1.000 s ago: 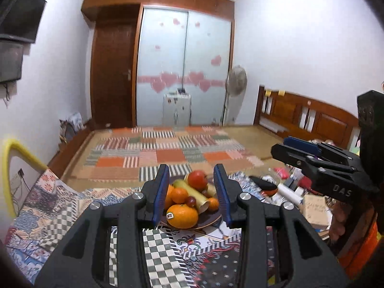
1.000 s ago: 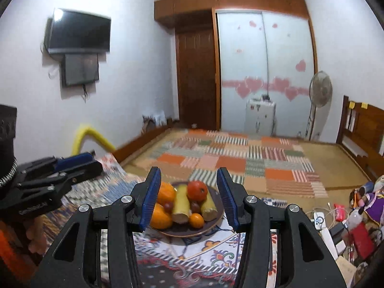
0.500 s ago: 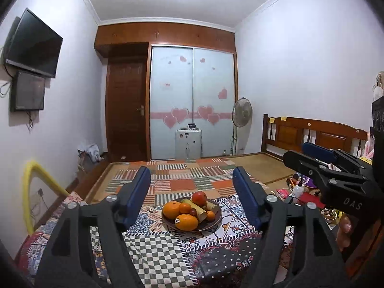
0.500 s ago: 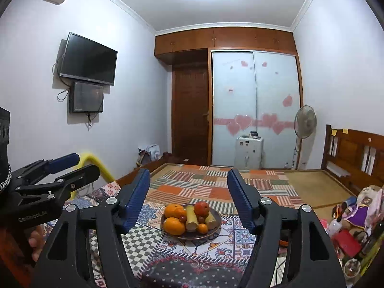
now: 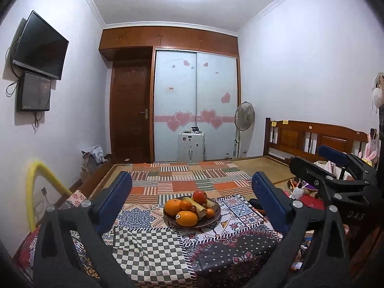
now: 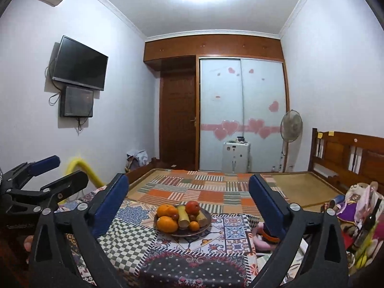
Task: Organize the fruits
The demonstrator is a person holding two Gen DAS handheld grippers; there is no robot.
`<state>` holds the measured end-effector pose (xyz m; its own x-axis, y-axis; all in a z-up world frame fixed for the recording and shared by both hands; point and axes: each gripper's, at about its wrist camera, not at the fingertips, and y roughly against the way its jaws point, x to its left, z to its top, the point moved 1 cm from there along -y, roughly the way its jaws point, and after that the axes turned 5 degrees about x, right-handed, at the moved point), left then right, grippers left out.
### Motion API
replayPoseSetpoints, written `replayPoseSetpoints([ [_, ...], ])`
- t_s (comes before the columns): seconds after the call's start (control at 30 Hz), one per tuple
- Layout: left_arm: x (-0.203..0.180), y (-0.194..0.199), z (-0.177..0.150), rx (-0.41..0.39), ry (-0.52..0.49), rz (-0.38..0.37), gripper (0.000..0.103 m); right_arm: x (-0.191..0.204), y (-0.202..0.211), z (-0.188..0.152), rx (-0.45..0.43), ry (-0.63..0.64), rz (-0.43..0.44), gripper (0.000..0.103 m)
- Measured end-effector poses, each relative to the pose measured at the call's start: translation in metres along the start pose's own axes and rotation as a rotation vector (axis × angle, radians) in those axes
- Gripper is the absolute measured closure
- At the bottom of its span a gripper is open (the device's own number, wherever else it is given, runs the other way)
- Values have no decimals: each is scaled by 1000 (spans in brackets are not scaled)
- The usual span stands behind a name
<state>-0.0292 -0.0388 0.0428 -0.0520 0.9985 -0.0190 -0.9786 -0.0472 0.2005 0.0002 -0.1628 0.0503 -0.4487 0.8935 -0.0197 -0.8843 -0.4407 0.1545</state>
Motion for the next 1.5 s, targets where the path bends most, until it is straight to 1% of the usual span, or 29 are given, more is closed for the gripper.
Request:
replayPoseSetpoints([
  [0.37, 0, -1, -3, 8, 9, 8, 0, -2, 9, -7, -5, -10, -13, 0],
  [1.5, -7, -5, -7, 20, 9, 11, 0, -4, 15, 1, -19, -34, -8, 0],
])
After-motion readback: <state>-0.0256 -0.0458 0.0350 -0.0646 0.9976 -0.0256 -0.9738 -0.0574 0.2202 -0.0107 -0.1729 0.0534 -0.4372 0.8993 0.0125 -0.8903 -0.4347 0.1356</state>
